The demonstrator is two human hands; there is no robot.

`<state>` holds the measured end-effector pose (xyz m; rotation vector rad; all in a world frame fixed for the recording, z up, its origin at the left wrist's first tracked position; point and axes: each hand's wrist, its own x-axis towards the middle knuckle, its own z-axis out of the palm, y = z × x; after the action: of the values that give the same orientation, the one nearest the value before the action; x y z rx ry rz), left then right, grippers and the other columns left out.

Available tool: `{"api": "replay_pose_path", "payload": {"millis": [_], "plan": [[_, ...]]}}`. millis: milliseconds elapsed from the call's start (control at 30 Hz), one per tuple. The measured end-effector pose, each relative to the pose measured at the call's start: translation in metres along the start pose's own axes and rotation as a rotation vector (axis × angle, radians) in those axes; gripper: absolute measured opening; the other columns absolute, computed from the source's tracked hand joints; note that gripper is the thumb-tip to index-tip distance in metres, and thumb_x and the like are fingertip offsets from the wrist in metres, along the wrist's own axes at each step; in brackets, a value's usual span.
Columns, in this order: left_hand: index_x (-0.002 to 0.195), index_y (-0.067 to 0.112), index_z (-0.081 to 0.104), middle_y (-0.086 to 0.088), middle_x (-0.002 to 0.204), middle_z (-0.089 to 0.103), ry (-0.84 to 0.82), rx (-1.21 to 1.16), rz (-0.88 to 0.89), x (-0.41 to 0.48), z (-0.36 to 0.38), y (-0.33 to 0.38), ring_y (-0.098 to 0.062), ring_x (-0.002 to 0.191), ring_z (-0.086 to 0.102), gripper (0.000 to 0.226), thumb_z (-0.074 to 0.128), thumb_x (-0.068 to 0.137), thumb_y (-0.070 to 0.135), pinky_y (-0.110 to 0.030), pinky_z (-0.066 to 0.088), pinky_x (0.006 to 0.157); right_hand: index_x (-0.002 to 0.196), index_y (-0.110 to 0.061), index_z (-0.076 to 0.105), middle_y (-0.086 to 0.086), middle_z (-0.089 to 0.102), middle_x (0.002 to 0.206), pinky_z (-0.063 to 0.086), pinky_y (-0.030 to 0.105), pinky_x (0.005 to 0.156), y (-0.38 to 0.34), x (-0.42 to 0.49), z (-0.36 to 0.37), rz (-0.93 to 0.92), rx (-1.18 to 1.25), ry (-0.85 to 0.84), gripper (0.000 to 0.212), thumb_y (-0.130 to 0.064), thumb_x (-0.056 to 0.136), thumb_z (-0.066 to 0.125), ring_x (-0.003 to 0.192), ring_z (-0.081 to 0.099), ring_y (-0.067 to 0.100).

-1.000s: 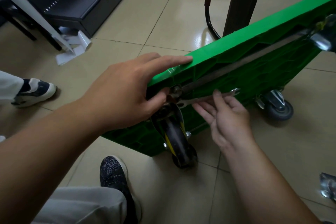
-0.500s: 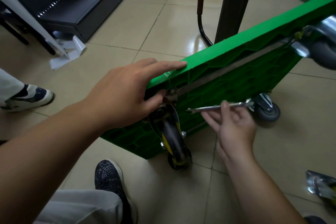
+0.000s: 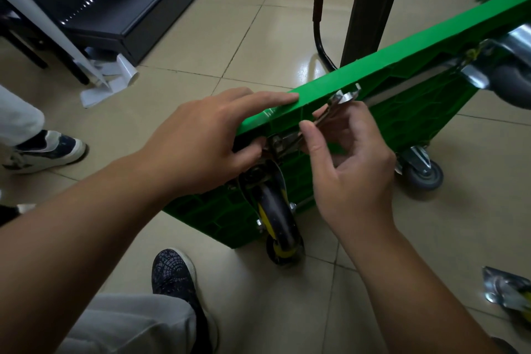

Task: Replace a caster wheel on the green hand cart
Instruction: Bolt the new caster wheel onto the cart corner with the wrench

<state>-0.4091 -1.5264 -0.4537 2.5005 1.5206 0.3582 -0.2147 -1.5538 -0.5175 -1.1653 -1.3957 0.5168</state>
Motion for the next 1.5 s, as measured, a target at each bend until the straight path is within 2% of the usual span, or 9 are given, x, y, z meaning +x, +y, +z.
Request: {"api": "replay_pose_path", "payload": {"millis": [167,533,833,967,1067,1133,1267,1367,1500], "plan": [[0.152,0.055,0.037,0.010,0.121,0.064,0.000,-0.008,-0.014,0.000,0.000,0.001,-0.019,0.097,0.064,0.070,0.063,0.092,0.031,-0.045,0.055,0.077,0.102,-0.016,0.059,0.000,0.071,0.093,0.065,0.034,0.067,0.007,0.005,0.003,0.310,0.216,0.031,0.009,-0.018,0.099,0.067,0.084,0.075,0.014],[0.153,0.053,0.038,0.010,0.121,0.064,0.011,0.001,-0.009,0.000,0.001,0.000,-0.021,0.097,0.064,0.070,0.064,0.092,0.029,-0.045,0.054,0.076,0.101,-0.008,0.056,0.021,0.068,0.098,0.064,0.037,0.068,0.032,0.018,0.008,0.721,0.512,0.146,0.006,-0.010,0.102,0.061,0.084,0.078,0.026],[0.153,0.054,0.036,0.011,0.122,0.063,-0.001,-0.001,0.003,0.000,0.001,-0.002,-0.021,0.098,0.064,0.069,0.062,0.093,0.031,-0.046,0.055,0.077,0.105,0.001,0.056,0.029,0.068,0.103,0.064,0.036,0.060,0.059,-0.002,0.017,1.285,0.932,0.262,0.011,-0.010,0.105,0.054,0.081,0.076,0.033],[0.153,0.053,0.036,0.011,0.121,0.063,-0.005,0.010,-0.004,0.000,0.001,-0.002,-0.021,0.097,0.063,0.068,0.057,0.090,0.037,-0.045,0.055,0.075,0.103,0.004,0.057,0.027,0.070,0.092,0.063,0.037,0.053,0.061,-0.016,0.028,1.487,1.156,0.341,0.013,-0.008,0.105,0.053,0.095,0.071,0.033],[0.153,0.054,0.035,0.010,0.122,0.063,-0.017,0.003,-0.002,0.000,0.001,-0.001,-0.021,0.097,0.063,0.068,0.056,0.090,0.038,-0.045,0.055,0.075,0.103,0.007,0.057,0.025,0.072,0.070,0.062,0.037,0.050,0.059,-0.026,0.036,1.564,1.231,0.377,0.014,-0.006,0.105,0.052,0.068,0.075,0.032],[0.153,0.054,0.035,0.010,0.123,0.063,-0.017,-0.001,0.001,0.000,0.001,-0.001,-0.021,0.097,0.063,0.069,0.057,0.090,0.037,-0.045,0.055,0.075,0.103,0.008,0.057,0.025,0.073,0.070,0.062,0.037,0.051,0.060,-0.028,0.035,1.565,1.224,0.384,0.015,-0.007,0.105,0.053,0.069,0.075,0.033],[0.153,0.054,0.036,0.013,0.121,0.062,0.001,-0.009,-0.001,0.000,0.002,-0.003,-0.020,0.094,0.063,0.069,0.062,0.093,0.031,-0.045,0.055,0.074,0.110,0.006,0.055,0.028,0.068,0.103,0.065,0.038,0.060,0.063,-0.020,0.014,1.402,1.038,0.365,0.018,-0.011,0.105,0.054,0.090,0.075,0.034],[0.152,0.055,0.036,0.013,0.122,0.063,0.004,-0.012,-0.008,0.000,0.002,-0.003,-0.020,0.096,0.064,0.069,0.062,0.092,0.034,-0.045,0.055,0.077,0.102,0.000,0.055,0.026,0.066,0.101,0.064,0.036,0.067,0.060,-0.017,-0.003,1.052,0.685,0.384,0.012,-0.012,0.103,0.059,0.082,0.077,0.028],[0.152,0.055,0.036,0.012,0.120,0.063,0.000,-0.017,-0.011,0.000,0.001,-0.001,-0.018,0.096,0.063,0.068,0.060,0.091,0.036,-0.045,0.055,0.077,0.097,-0.015,0.056,0.008,0.067,0.092,0.064,0.034,0.069,0.033,-0.015,-0.009,0.502,0.365,0.181,0.009,-0.011,0.100,0.064,0.086,0.076,0.021]]}}
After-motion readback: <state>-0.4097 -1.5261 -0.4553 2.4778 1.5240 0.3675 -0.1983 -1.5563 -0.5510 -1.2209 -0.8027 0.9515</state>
